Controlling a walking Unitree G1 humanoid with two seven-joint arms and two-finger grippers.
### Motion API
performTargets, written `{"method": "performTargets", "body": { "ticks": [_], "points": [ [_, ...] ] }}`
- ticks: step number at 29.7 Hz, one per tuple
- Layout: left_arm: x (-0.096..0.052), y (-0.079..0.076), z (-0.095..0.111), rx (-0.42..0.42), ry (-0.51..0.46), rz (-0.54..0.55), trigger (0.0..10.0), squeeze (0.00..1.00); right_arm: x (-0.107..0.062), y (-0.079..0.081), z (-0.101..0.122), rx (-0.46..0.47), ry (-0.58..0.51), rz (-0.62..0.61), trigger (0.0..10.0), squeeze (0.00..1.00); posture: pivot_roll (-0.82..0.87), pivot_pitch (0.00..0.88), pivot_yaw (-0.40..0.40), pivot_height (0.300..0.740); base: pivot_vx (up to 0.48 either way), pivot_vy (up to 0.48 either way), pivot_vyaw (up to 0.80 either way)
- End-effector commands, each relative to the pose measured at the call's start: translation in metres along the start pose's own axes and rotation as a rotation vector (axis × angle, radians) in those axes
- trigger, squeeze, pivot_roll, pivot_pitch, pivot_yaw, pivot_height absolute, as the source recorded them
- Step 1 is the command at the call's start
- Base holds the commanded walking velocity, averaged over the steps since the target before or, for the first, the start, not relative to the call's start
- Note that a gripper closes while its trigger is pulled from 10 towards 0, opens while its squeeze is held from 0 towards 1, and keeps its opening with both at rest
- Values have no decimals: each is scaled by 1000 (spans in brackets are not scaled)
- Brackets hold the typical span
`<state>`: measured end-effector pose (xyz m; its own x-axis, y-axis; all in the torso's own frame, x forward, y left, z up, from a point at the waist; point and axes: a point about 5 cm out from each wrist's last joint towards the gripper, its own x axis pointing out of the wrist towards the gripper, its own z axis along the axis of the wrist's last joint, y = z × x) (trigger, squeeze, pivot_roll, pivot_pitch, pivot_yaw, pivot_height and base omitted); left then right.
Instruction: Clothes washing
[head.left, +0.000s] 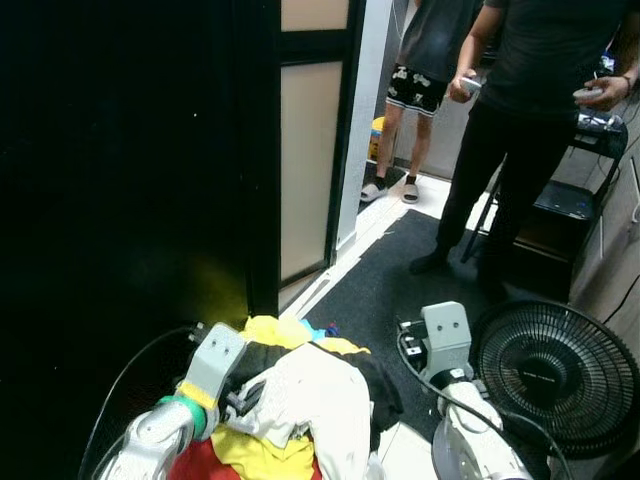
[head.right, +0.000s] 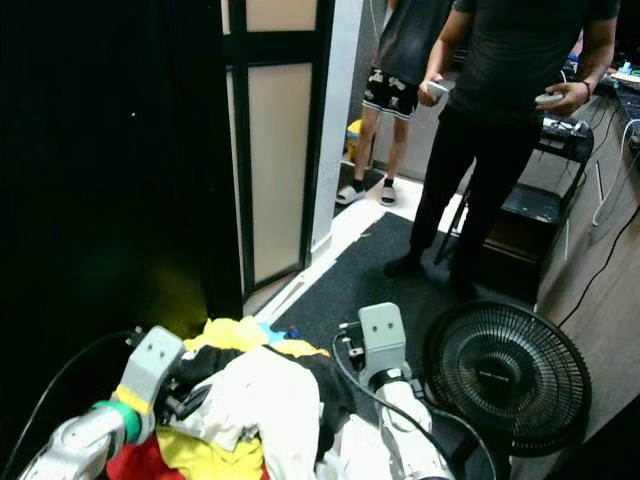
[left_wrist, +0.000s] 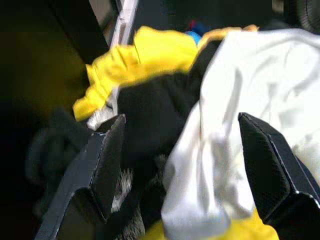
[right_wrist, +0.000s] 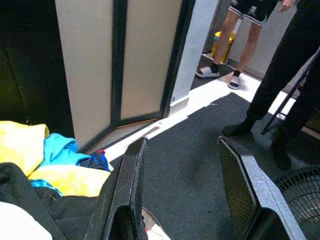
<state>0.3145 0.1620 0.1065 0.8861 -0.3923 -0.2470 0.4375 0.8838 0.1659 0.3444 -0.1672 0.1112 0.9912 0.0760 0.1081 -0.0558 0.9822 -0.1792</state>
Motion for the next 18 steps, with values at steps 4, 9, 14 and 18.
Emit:
{"method": "performTargets", "body": {
  "ticks": [4,9,14,18],
  "points": [
    [5,-3,-6,68,32,4,10000,0,-1,0,-8,-15,47,39,10000,0,-28,92,46,740,0,0,0],
    [9,-8,-4,5,19,4,10000,0,8,54,0,135,53,289,10000,0,-13,120,37,740,0,0,0],
    [9,-14,12,-54,-32,4,10000,0,3,93,-7,168,127,415,10000,0,18,134,24,740,0,0,0],
    [7,-15,16,-69,-49,5,10000,0,2,108,-5,175,130,474,10000,0,41,138,13,740,0,0,0]
  ]
}}
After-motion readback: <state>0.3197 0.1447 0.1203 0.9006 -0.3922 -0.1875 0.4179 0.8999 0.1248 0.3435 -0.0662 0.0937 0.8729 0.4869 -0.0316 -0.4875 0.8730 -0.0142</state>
